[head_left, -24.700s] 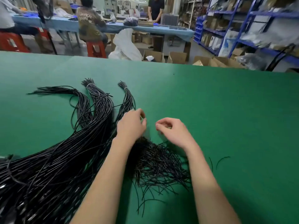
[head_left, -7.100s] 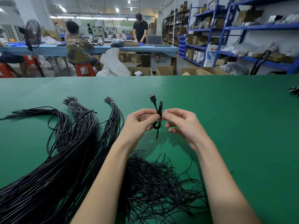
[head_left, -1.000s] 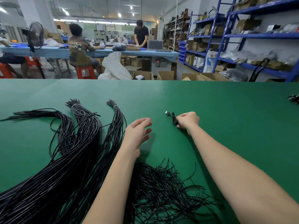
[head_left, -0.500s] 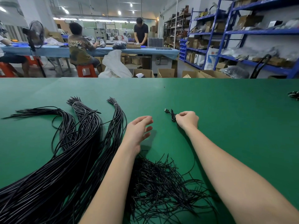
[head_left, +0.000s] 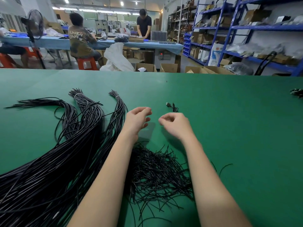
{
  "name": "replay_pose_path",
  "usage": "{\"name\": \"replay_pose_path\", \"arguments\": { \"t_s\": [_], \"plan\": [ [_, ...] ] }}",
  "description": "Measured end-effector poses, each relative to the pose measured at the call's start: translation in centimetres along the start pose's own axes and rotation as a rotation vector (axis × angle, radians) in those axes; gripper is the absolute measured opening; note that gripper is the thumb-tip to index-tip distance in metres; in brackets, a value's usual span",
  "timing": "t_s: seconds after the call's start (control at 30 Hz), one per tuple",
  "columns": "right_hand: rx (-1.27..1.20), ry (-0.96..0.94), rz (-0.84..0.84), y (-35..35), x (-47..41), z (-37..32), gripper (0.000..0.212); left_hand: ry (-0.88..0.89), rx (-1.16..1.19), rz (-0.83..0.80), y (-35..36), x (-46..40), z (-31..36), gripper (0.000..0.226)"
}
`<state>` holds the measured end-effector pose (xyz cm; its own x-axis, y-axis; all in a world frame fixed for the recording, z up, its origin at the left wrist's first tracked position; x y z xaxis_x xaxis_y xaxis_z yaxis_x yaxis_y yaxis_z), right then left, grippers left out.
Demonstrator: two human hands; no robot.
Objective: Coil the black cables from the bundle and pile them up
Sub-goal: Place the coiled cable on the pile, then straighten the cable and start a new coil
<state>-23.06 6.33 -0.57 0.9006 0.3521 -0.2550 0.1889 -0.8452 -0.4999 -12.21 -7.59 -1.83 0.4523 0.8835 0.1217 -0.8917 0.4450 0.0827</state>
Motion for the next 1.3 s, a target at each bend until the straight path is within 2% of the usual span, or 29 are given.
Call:
{"name": "replay_pose_path", "arguments": {
  "t_s": [0.13,0.2,0.33,0.43,0.53,0.67,0.87,0.97,1.03,1.1,1.2,1.3],
  "plan": [
    [0.094,0.069,-0.054,2.3,2.4,2.3,0.007,0.404,-0.482,0.193,-1.8,-0.4,2.3,0.009],
    [0.088,0.089,-0.062,2.2,2.3,2.5,0.008,0.483,-0.686,0.261,-2.9,-0.5,2.5,0.010],
    [0.098,0.086,-0.098,2.2,2.2,2.2,0.009,0.515,-0.987,0.335,-4.3,-1.0,2.1,0.018],
    [0.205,0.036,-0.159,3.3,2.4,1.3,0.015,0.490,-1.135,0.340,-4.9,-1.3,1.6,0.030],
    [0.287,-0.002,-0.195,4.1,2.8,0.4,0.019,0.460,-1.228,0.345,-5.4,-1.3,1.3,0.037],
    [0.300,-0.043,-0.230,5.2,3.7,-0.9,0.016,0.450,-1.300,0.352,-5.7,-1.3,1.5,0.031],
    [0.203,-0.093,-0.240,6.7,4.7,-3.1,0.008,0.421,-1.286,0.345,-5.7,-1.3,1.5,0.028],
    [0.078,-0.084,-0.213,6.7,4.7,-4.0,0.004,0.317,-0.964,0.322,-6.1,-1.3,1.9,0.021],
    [0.004,-0.065,-0.266,7.2,5.1,-4.5,0.011,0.244,-0.643,0.262,-5.7,-1.3,2.5,0.010],
    [-0.097,0.003,-0.314,8.0,5.7,-4.7,0.014,0.234,-0.440,0.211,-5.0,-0.9,3.4,0.005],
    [-0.226,0.136,-0.292,8.1,6.1,-4.2,0.011,0.243,-0.312,0.167,-4.5,-0.4,4.2,0.007],
    [-0.399,0.287,-0.151,6.5,5.3,-2.9,0.014,0.241,-0.348,0.056,-3.7,-0.1,4.3,0.017]
  ]
}}
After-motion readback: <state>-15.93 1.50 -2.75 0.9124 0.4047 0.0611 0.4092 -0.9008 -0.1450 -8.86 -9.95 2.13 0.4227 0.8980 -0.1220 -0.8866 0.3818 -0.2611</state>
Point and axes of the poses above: each hand's wrist, its own x-axis away from the middle knuckle, its own y-axis out of the palm, z = x × y, the point moved 10 cm from there along -x, towards the middle knuckle, and after that the axes turned 15 degrees about z, right-handed, at the moved point
